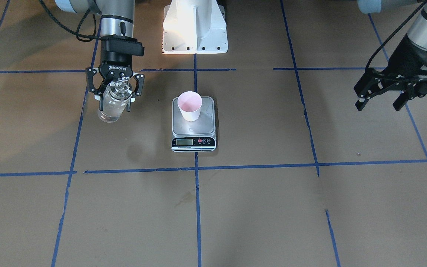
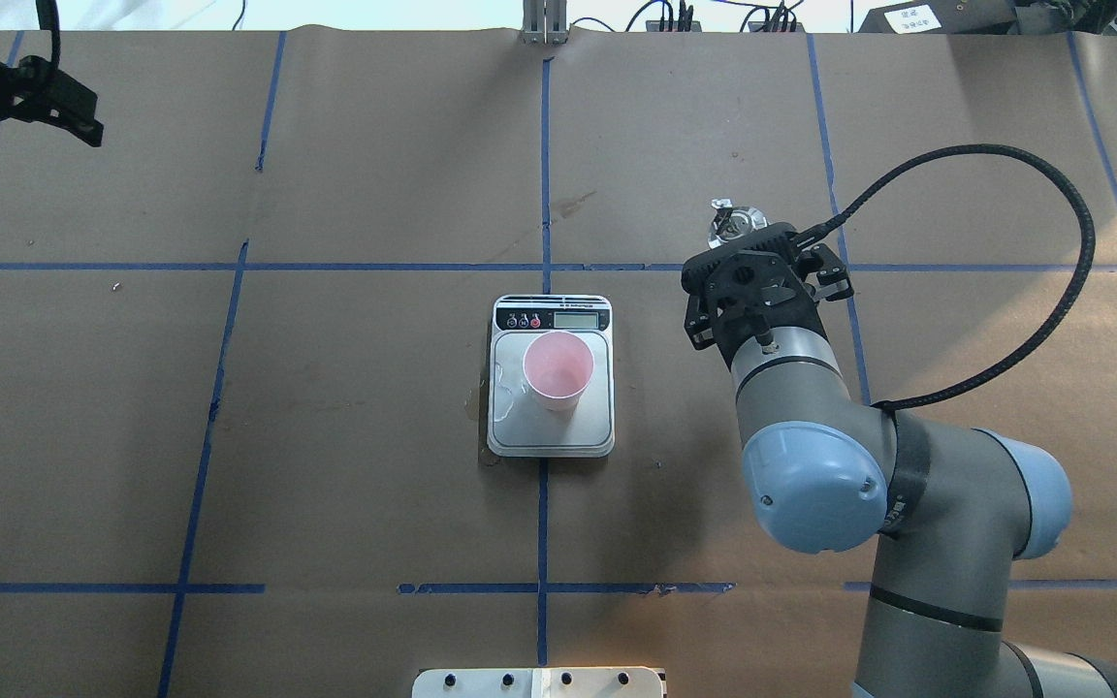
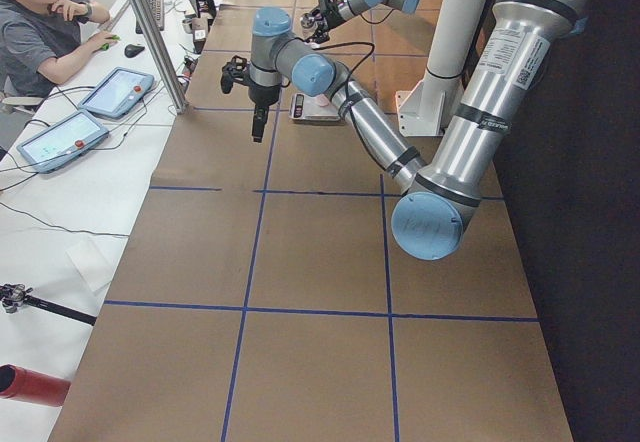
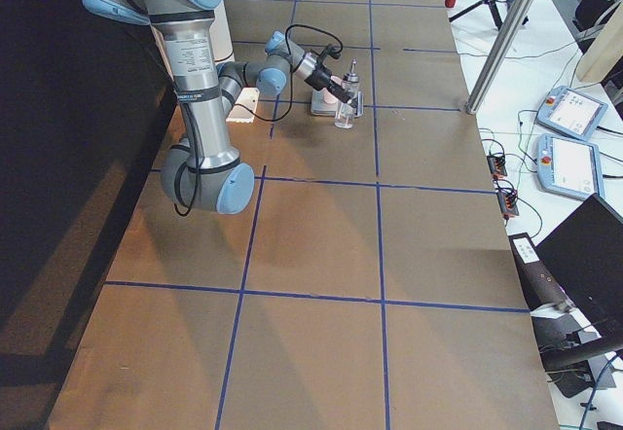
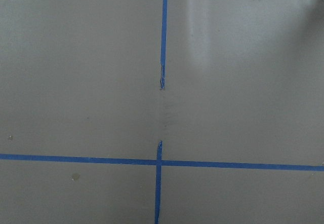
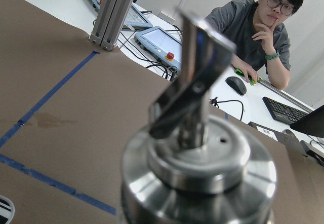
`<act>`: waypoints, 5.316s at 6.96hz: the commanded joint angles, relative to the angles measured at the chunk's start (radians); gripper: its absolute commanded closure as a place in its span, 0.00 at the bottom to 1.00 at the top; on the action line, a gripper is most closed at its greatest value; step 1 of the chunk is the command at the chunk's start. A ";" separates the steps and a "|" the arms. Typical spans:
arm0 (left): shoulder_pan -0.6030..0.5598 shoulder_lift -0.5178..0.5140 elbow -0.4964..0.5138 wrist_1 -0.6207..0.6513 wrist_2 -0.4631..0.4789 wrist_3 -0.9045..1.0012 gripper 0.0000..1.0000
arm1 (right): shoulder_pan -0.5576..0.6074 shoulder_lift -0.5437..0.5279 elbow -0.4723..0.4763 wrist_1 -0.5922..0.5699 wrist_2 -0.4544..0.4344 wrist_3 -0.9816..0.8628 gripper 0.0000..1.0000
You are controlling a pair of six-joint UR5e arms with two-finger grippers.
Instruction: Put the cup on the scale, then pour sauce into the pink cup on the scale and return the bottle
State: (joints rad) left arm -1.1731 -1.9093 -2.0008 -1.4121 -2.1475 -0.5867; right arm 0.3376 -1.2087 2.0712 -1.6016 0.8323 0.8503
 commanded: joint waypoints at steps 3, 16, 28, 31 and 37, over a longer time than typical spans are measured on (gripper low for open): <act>-0.192 0.148 0.133 -0.063 0.009 0.709 0.00 | -0.057 0.017 -0.081 -0.037 -0.299 -0.338 1.00; -0.237 0.187 0.241 -0.157 0.009 0.774 0.00 | -0.155 0.077 -0.211 -0.287 -0.639 -0.929 1.00; -0.247 0.174 0.226 -0.157 0.009 0.771 0.00 | -0.193 0.063 -0.211 0.091 -0.388 -0.244 1.00; -0.255 0.167 0.223 -0.154 0.009 0.766 0.00 | -0.146 -0.021 -0.200 0.365 -0.263 -0.035 1.00; -0.263 0.145 0.185 -0.151 0.012 0.762 0.00 | 0.083 -0.326 -0.187 0.763 0.082 0.311 1.00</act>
State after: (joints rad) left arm -1.4340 -1.7584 -1.8133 -1.5633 -2.1355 0.1753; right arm 0.4057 -1.4669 1.9249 -0.9988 0.8874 1.1236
